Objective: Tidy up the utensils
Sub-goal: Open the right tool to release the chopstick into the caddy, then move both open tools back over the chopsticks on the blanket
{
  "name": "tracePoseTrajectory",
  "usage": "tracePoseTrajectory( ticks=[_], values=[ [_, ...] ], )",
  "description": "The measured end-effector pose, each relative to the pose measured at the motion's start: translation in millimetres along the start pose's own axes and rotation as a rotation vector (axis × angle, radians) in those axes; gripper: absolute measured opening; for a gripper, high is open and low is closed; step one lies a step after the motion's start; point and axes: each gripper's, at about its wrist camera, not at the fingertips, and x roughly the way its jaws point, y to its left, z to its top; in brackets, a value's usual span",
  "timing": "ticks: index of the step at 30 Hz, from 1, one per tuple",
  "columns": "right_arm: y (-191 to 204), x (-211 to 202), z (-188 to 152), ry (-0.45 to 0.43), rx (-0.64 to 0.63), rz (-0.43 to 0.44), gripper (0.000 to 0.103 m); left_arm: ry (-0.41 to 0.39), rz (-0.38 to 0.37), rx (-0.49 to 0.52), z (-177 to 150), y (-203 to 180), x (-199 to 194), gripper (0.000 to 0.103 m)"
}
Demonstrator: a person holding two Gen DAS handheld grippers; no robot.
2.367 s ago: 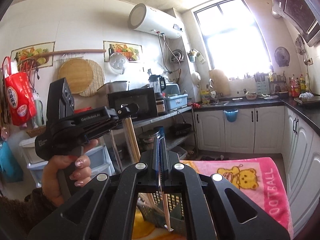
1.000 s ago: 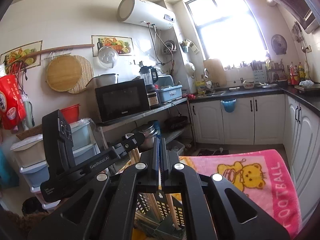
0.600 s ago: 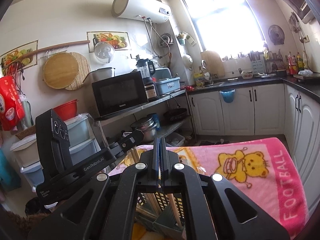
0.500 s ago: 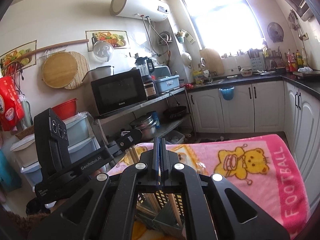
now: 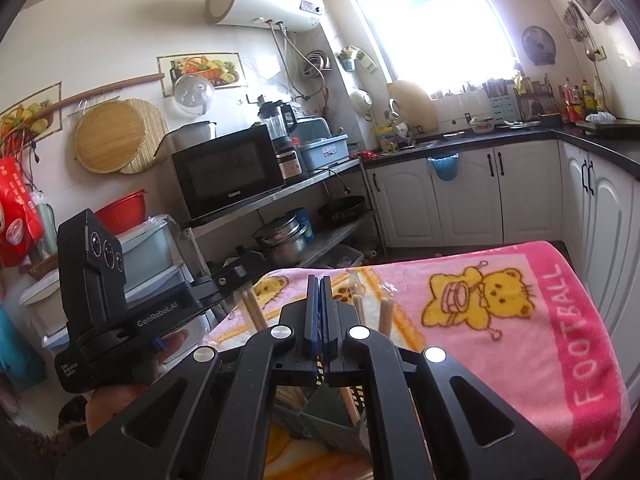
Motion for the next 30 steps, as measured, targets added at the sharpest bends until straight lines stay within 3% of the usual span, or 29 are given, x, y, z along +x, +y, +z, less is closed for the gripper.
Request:
tracePoseTrajectory(
  ticks=[3,11,15,20,30],
  values=[
    [-3.9,-2.5,-2.5,0.006,0.015,-0.009,0.002,0.011,0.002,-0.004,-0.8,1.3,-3.3,0.016],
    [-4.5,-8.8,-9.0,0.027,0.022,-0.028,0.003,0.041,0.025,0.002,-4.9,-0.1,-11.3,0.027],
    [-4.1,-13.6,-12.3,0.033,0.029,-0.040,0.025,0.050,0.026,0.003,-6.6,-1.5,-16.7,0.032],
    [-4.7,-22.7,-14.5,0.035,0.028,-0.056,0.026,0.052,0.023,-0.002,-7.3,-3.9,-28.8,0.038],
    [3.1,-41.1,-22.0,0.044,0.001,-0.078,0.038,0.074,0.023,-0.007,-14.8,-9.5,-51.2,0.055]
  ],
)
